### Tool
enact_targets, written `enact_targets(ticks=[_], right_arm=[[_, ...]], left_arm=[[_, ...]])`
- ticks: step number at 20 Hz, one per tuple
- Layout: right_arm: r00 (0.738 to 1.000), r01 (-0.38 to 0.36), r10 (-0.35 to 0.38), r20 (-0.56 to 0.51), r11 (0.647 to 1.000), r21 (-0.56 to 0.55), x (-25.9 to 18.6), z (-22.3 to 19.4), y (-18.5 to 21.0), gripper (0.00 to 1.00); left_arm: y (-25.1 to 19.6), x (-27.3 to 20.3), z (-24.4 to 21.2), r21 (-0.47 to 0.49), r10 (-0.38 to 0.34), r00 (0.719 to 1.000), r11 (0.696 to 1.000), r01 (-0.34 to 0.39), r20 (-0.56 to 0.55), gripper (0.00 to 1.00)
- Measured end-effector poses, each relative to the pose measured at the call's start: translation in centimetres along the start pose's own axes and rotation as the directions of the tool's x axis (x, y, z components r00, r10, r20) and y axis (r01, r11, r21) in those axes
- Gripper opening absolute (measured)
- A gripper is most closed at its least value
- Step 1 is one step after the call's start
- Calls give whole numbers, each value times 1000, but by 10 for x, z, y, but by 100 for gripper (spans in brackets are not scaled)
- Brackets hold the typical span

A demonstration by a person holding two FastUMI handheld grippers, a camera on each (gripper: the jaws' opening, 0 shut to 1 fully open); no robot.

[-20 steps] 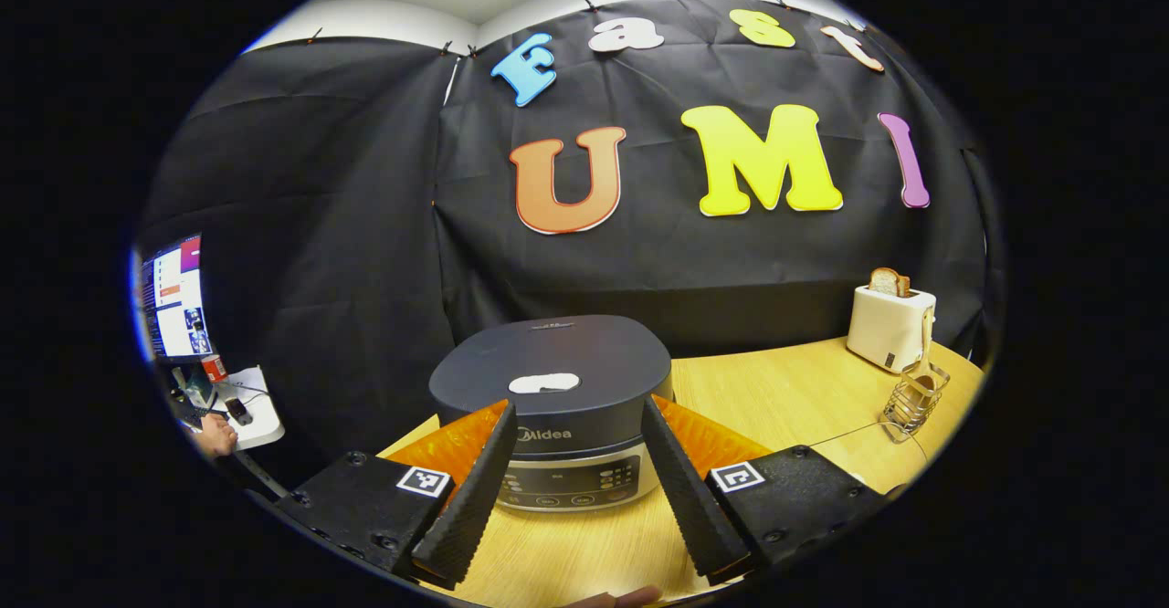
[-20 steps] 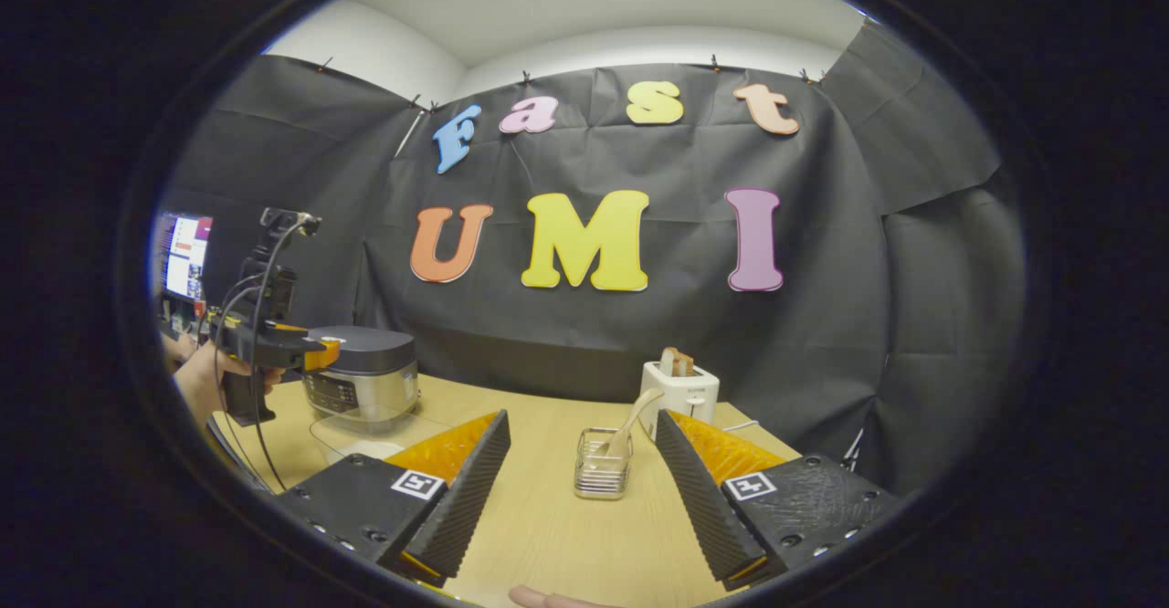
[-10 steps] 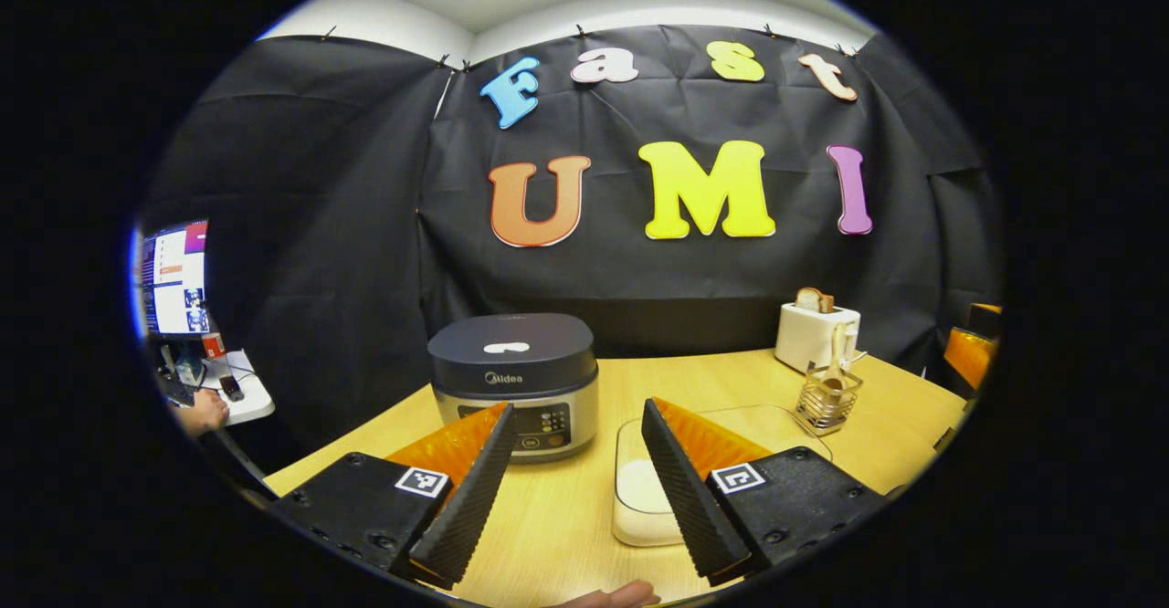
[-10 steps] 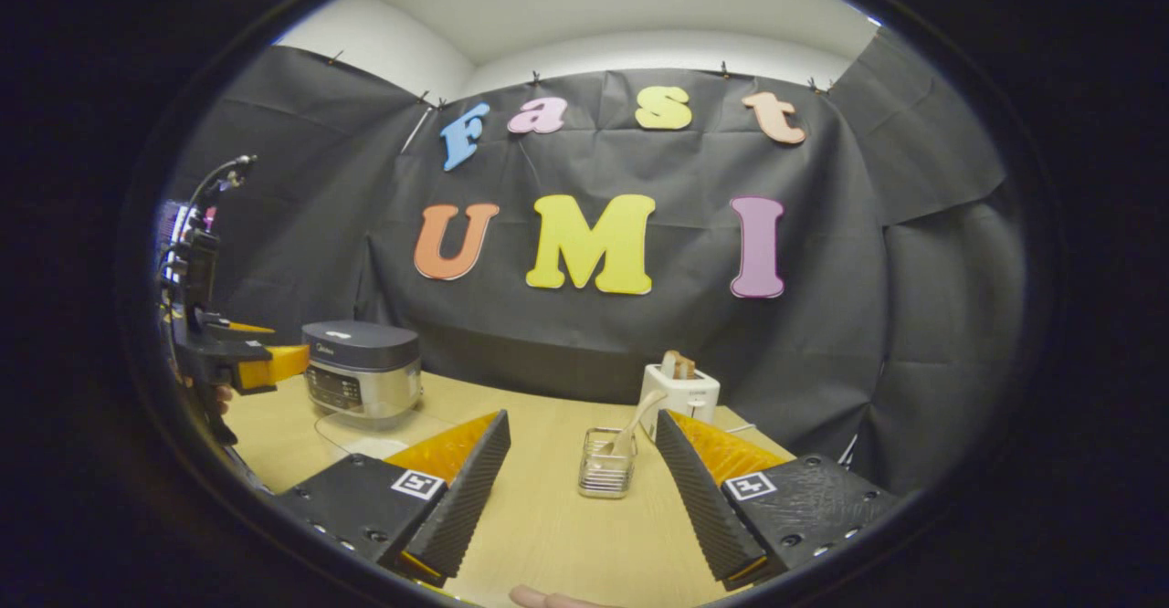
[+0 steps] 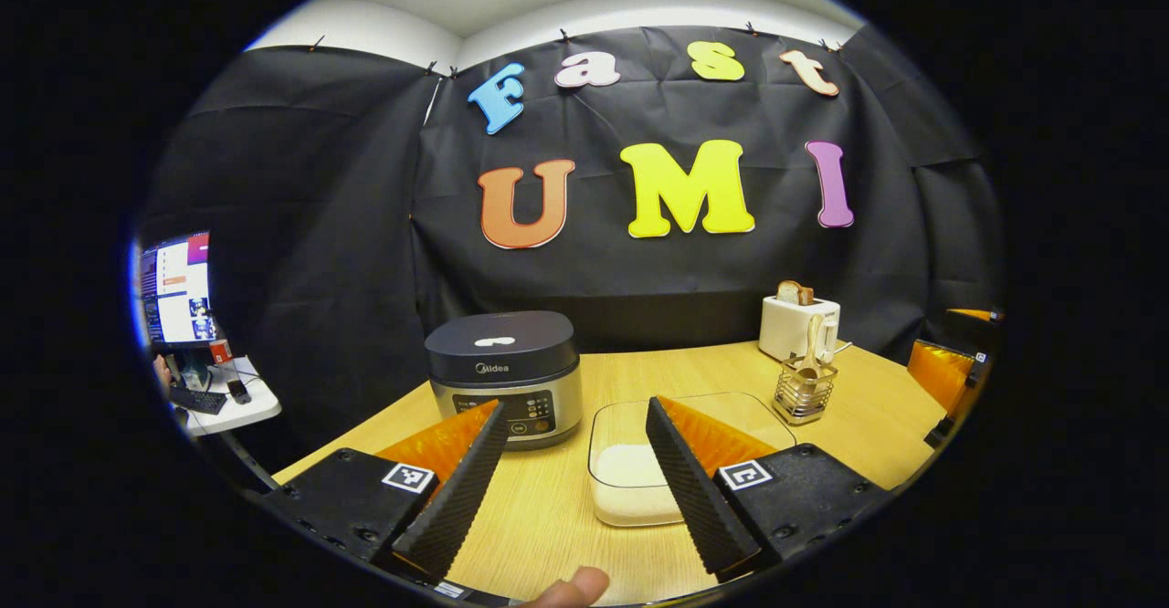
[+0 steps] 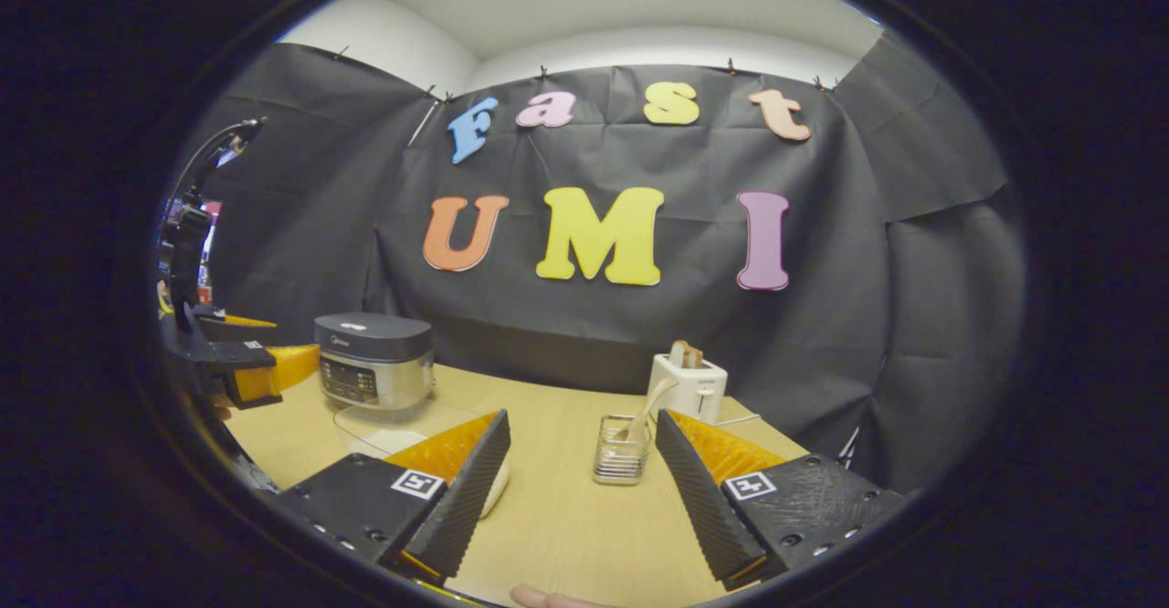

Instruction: Close the left gripper, press the button to open the rice cooker; take a wooden spoon from the chopstick holder with the right hand, scoop a spoonful of rice and pour it into the rice cooker, then put the wooden spoon back into the chopstick holder.

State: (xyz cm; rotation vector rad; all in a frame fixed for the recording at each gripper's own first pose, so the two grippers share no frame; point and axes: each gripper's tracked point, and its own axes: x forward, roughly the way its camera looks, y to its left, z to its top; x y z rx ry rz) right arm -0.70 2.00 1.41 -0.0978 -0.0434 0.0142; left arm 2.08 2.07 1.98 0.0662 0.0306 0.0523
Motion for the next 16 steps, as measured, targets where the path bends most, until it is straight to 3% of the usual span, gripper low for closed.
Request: enact_targets(ticks=[5,6,16], right_arm=[[999,10,-8,-32,999,39,7,-9,-6,96],[999,10,-9,-39,999,43,9,-11,-7,95],[998,42,-40,-40,998,49,12,-10,-27,96]], left_arm=[[3,-13,22,-8,10,996,1000,-10,83,97],[1,-15,21,-2,3,996,1000,-3,84,100],[-3,-14,15,-36,2,998,999,1,66,97]])
